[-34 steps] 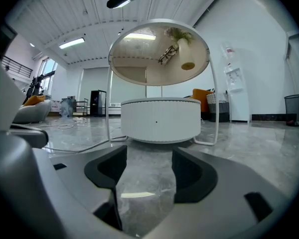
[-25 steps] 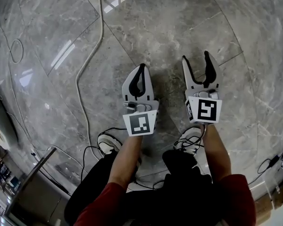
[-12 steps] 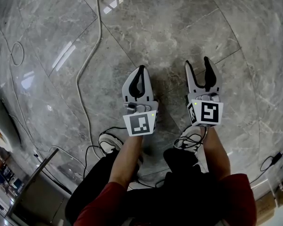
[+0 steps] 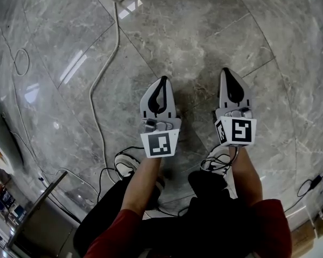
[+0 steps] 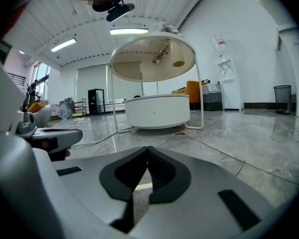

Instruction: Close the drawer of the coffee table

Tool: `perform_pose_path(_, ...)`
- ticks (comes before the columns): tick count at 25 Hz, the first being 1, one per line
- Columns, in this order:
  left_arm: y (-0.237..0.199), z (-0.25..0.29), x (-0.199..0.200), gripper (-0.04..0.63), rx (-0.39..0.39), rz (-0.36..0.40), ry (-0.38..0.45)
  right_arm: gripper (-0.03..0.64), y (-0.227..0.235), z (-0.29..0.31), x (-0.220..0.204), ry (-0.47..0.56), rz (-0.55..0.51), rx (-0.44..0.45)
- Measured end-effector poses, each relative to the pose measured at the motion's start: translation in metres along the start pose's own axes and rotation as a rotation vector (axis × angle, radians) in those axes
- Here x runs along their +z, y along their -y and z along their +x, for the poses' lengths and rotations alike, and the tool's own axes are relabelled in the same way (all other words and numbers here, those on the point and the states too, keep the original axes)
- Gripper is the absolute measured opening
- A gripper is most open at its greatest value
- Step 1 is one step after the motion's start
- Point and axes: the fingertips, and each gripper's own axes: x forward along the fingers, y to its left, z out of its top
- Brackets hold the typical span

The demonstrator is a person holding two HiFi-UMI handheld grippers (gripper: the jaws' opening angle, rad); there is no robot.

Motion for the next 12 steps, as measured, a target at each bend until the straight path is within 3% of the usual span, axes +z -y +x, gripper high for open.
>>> perform_pose_path(6,-0.016,-0.004,0.080,0.012,-0.098,0.055,0.034,0.021,-0.005,-0.011,0.070,0.061,-0.050,-0.027)
perform_pose_path(9,-0.033,-0.016,0.152,0.012,-0.167,0.099,-0.010,0.021,-0.018,-0.030,0.142,0.073,-0.040,-0.026)
perform_pose_path(12,-0.050,-0.036,0.241,0.014,-0.182,0.093,-0.037,0.021,-0.029,-0.059,0.225,0.069,-0.038,-0.028)
